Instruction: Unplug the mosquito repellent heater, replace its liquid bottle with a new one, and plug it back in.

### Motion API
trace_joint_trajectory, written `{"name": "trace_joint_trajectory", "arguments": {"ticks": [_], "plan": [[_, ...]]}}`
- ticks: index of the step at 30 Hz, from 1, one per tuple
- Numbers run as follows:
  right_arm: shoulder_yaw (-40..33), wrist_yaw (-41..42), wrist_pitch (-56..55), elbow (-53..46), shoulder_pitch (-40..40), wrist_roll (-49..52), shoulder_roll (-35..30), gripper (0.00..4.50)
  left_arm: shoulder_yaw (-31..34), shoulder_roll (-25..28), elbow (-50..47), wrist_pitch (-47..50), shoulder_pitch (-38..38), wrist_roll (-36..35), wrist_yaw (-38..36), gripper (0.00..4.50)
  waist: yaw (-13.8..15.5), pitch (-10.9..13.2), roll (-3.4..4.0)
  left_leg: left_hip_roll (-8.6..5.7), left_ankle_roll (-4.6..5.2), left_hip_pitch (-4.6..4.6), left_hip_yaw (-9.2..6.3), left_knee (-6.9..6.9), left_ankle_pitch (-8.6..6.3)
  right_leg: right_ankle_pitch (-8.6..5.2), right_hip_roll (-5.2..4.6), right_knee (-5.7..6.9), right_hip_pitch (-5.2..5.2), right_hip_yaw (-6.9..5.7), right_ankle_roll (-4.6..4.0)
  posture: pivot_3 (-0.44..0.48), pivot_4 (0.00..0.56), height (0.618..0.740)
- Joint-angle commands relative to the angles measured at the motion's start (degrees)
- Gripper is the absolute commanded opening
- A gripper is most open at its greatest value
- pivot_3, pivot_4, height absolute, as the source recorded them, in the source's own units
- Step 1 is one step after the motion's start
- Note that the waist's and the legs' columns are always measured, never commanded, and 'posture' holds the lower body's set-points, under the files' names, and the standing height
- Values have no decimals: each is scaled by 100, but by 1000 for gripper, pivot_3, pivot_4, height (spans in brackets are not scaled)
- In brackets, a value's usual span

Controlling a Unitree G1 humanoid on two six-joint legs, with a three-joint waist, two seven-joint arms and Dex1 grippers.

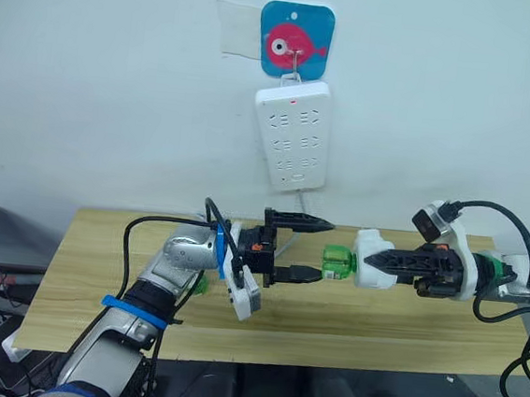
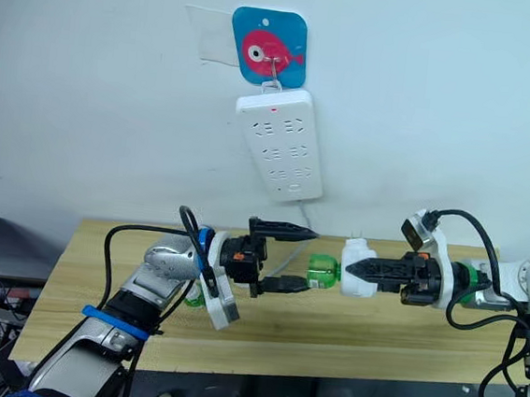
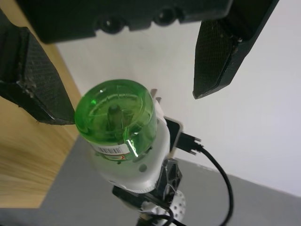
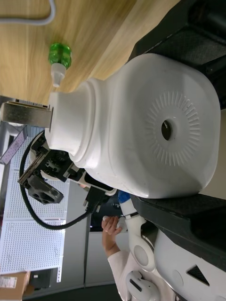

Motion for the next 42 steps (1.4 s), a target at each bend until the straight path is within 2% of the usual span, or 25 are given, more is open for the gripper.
{"name": "trace_joint_trajectory", "arguments": {"ticks": [1, 9, 12, 17, 18, 21, 23, 24, 26, 29, 32, 35, 37, 42], "plan": [[-123, -77, 14, -143, -37, 325, -15, 3038, -171, 30, 21, -262, -79, 53, 286, 4490, -2, 0, 0, 0, 0, 1, 0, 0, 0, 0, 0, 1, 0, 0, 0, -126, 256, 740], [-46, -273, -75, -164, -22, 619, -31, 3038, -330, 71, 70, -379, -60, 360, 695, 4490, -20, 0, 0, 0, 0, -2, -5, 3, 0, 0, 0, 1, 0, 0, 0, -131, 254, 740], [11, -355, -115, -197, -22, 823, -84, 3038, -413, 120, 118, -399, -53, 430, 804, 3928, -36, 0, 0, 0, 0, -2, -5, 3, 0, 0, 0, 0, 1, 0, 0, -131, 255, 740], [103, -477, -210, -188, -16, 990, -125, 3038, -520, 178, 36, -335, -58, 443, 952, 2388, -40, 0, 0, 0, 0, -3, -6, 3, 0, 0, 0, 0, 1, 0, 0, -129, 254, 740], [120, -492, -223, -183, -20, 1011, -129, 3038, -529, 191, 35, -325, -70, 443, 978, 2256, -40, 0, 0, 0, 0, -4, -6, 4, 0, 0, 0, 0, 1, 0, 0, -129, 255, 740], [153, -524, -255, -191, -20, 1045, -150, 3038, -616, 248, -23, -159, -90, 228, 975, 2257, -40, 0, 0, 0, 0, -4, -8, 4, 0, 0, 0, 0, 1, -1, 0, -129, 253, 740], [147, -517, -264, -217, -4, 994, -186, 3038, -968, 389, -391, 636, 33, -767, 515, 2257, -43, 0, 0, 0, 0, -4, -8, 4, 0, 0, 0, 1, 1, -1, 0, -129, 253, 740], [131, -495, -258, -232, 10, 936, -213, 3038, -1221, 552, -884, 1564, 204, -1676, 23, 2257, -48, 0, 0, 0, 0, -5, -8, 4, 0, 0, 0, 1, 0, 0, 0, -129, 253, 740], [97, -426, -231, -265, 34, 818, -264, 3038, -1376, 860, -1951, 3761, 456, -3204, -408, 2257, -93, 0, 2, 2, 0, -7, -13, 3, 0, 0, -2, -2, 0, 0, 0, -129, 253, 740], [67, -303, -182, -294, 62, 725, -353, 3038, -1215, 1507, -3352, 7316, 344, -5909, -105, 2257, -131, 1, 4, 4, 1, -15, -34, 5, 0, 0, -3, -4, -2, -10, -1, -137, 243, 740], [70, -138, -136, -440, 94, 703, -431, 3038, -761, 1828, -3505, 9690, 43, -8200, 387, 2257, -145, -1, 8, 5, 1, -17, -45, 10, -1, -1, -3, -3, -1, -18, -1, -135, 237, 740], [150, -70, -160, -712, 144, 837, -468, 3038, -418, 1987, -2743, 11473, -143, -10313, 772, 2257, -170, 0, 7, 3, 2, -17, -42, 12, -1, -1, 3, -5, -1, -21, 0, -136, 232, 740], [186, -62, -208, -884, 202, 875, -485, 3038, -283, 1898, -2214, 12095, -168, -11063, 1279, 2257, -178, 0, 7, 3, 2, -12, -35, 12, -1, -3, 29, 0, -2, -21, 0, -139, 229, 740], [181, -143, -389, -1098, 397, 898, -585, 3038, -226, 1707, -1682, 12987, 39, -11815, 2187, 2257, -173, 0, 6, 4, 2, -9, -26, 18, -1, -3, 38, 3, -1, -17, 1, -145, 228, 740]]}}
